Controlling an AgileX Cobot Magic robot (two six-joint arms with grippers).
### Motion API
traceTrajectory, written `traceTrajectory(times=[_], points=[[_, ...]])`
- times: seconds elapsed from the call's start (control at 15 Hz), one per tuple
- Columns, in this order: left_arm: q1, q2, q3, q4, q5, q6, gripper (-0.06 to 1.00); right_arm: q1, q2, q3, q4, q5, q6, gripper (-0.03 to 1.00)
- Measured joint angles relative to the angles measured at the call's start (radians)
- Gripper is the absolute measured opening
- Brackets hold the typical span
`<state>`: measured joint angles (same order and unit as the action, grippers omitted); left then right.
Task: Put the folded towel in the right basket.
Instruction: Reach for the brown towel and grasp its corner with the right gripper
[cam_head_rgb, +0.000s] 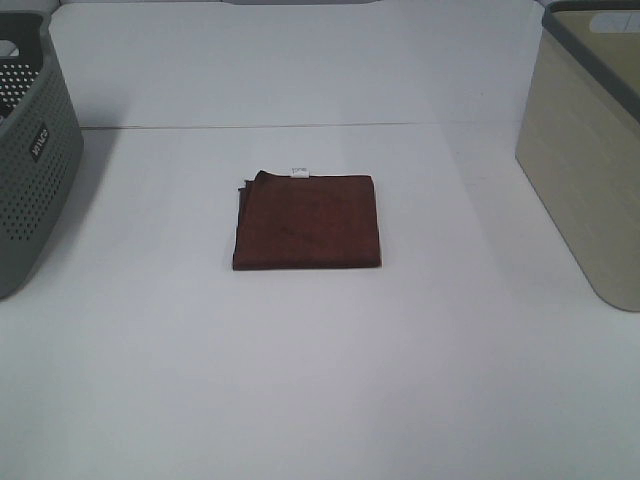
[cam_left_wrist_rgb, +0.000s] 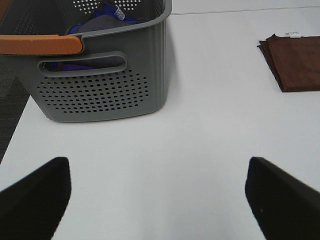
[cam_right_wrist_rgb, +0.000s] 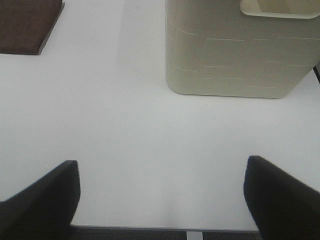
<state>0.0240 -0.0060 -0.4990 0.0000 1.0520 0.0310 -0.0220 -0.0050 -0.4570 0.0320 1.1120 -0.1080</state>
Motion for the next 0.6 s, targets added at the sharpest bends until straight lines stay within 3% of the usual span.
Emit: traceTrajectory(times=[0.6], points=[[0.0, 0.0, 0.0, 0.0, 0.0, 0.0, 0.88, 0.0, 0.0, 0.0, 0.0, 0.0, 0.0, 0.86]])
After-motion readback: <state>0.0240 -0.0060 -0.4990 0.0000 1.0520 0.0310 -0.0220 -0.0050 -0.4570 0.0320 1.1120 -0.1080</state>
